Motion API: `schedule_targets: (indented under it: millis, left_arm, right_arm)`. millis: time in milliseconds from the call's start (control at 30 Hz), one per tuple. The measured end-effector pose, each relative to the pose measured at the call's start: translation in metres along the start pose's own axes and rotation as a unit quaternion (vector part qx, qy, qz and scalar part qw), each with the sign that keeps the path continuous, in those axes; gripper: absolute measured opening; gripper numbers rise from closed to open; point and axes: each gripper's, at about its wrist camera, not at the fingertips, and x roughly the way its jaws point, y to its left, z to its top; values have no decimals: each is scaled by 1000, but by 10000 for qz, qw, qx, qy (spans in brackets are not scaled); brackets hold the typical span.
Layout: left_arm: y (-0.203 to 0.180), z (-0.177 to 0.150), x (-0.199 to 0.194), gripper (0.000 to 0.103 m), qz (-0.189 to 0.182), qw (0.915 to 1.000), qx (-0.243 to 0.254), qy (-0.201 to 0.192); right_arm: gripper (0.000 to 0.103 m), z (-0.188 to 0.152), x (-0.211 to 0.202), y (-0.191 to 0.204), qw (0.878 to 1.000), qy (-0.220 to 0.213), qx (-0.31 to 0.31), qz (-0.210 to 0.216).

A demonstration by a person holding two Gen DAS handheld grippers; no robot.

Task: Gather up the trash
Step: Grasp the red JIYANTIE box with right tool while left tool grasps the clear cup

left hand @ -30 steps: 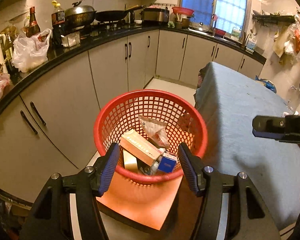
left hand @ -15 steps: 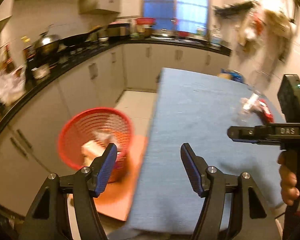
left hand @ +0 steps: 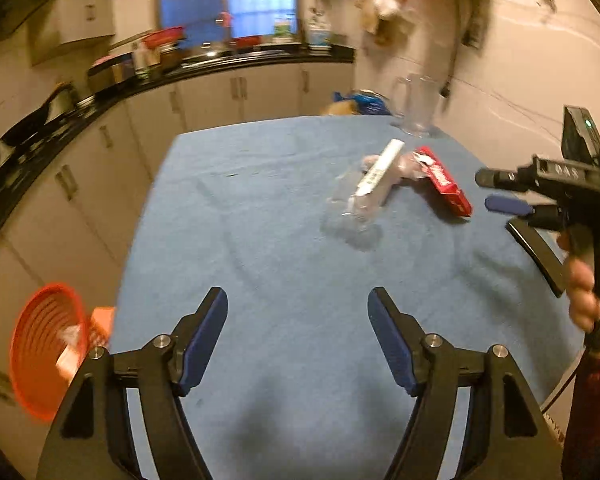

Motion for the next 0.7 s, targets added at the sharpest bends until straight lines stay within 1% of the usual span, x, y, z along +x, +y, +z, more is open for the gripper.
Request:
schedule_targets:
  millis: [67,100,133,200,233,300,333,367,400,467,533,633,700]
  left_arm:
    - [-2,11,16,73,-85,9999,80,22]
    - [-3,17,25,78,-182,9998,87,56]
    - [-3,24,37,79,-327,9993,57,157]
    - [4,36,54,79,-414,9987,-78,303]
    - [6,42,62,79,-470,9984,-111,307]
    - [11,52,72,79,-452,9986,-157,241]
    - [14,58,77,79,-474,9986,-156,198]
    - [14,65,83,79,-604,9980,-103,156]
    - [15,72,89,79,-701,9975,-15,114]
    - [13,84,101,79,-822,9964,183,83]
    - [10,92,115,79,-1116,9928,400,173]
    - [-1,99,134,79,-1430,9864,767,276]
    - [-8,99,144,79,-1339,9862,917,317]
  right_arm:
    - [63,15,-1,-17,9996,-103,152,-212]
    - [64,20,0,-23,9993,-123,214,-293]
    - [67,27,2,-30,9988,-110,290,-375]
    - [67,41,10,-43,9981,-32,435,-438]
    - [67,48,14,-47,9975,-44,486,-503]
    - [67,55,23,-48,9965,17,523,-651]
    - [67,57,25,-50,9963,25,553,-653]
    - [68,61,28,-52,9961,22,548,-690]
    - [69,63,31,-52,9955,47,472,-816]
    - [69,67,37,-50,9943,80,341,-1003]
    - [70,70,41,-48,9939,114,267,-1065]
    - [70,72,45,-49,9926,101,196,-1195]
    - [70,72,49,-50,9929,113,215,-1168]
